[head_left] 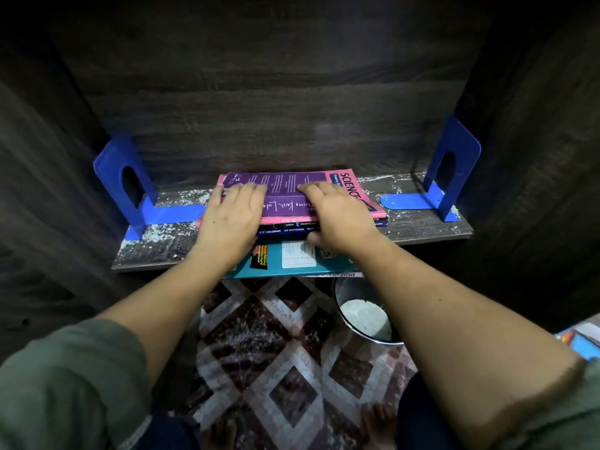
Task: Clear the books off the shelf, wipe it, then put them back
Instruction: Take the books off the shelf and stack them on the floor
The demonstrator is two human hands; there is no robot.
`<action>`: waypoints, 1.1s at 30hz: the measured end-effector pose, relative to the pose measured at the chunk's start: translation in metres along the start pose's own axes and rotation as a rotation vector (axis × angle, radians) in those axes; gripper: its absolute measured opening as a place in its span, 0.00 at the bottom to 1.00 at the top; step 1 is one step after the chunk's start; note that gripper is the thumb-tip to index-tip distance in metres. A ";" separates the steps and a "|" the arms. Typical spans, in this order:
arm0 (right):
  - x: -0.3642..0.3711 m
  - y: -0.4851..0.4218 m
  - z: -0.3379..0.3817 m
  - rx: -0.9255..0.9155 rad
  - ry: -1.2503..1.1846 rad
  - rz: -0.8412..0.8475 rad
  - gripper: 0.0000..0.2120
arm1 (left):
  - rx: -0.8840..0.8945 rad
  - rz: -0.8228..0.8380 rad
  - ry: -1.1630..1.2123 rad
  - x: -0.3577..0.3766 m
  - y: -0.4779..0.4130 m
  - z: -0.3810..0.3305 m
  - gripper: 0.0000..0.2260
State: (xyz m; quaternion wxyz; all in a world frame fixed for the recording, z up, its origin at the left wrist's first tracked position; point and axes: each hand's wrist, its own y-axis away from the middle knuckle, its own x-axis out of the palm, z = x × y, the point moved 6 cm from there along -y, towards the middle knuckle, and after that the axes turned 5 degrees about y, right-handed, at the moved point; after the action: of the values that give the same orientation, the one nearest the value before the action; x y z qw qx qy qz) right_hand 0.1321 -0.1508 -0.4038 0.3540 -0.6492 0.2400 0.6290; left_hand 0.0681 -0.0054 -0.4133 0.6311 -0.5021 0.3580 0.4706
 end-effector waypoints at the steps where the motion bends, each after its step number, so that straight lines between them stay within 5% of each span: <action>1: -0.002 0.000 0.001 0.013 0.041 -0.015 0.43 | 0.008 -0.041 0.024 -0.003 -0.002 0.002 0.38; 6: -0.011 0.004 0.012 0.078 0.271 -0.252 0.39 | 0.101 -0.282 0.078 -0.033 -0.006 0.002 0.31; 13: -0.094 0.031 0.007 0.068 0.170 -0.752 0.31 | 0.065 -0.544 0.099 -0.125 -0.001 -0.007 0.27; 20: -0.154 0.121 0.009 0.214 0.196 -0.656 0.36 | 0.252 -0.487 0.168 -0.211 0.027 -0.063 0.30; 23: -0.157 0.177 -0.010 0.275 0.224 -0.590 0.30 | 0.399 -0.444 0.206 -0.231 0.040 -0.112 0.27; 33: -0.113 0.354 -0.121 0.587 0.113 -0.323 0.29 | 0.861 -0.168 0.373 -0.212 0.057 -0.309 0.25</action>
State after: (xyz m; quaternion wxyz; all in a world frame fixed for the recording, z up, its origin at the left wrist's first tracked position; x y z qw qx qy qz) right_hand -0.0686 -0.4828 -0.3532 0.6071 -0.5829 0.3241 0.4320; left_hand -0.0438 -0.3521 -0.3086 0.7425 -0.2980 0.5860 0.1285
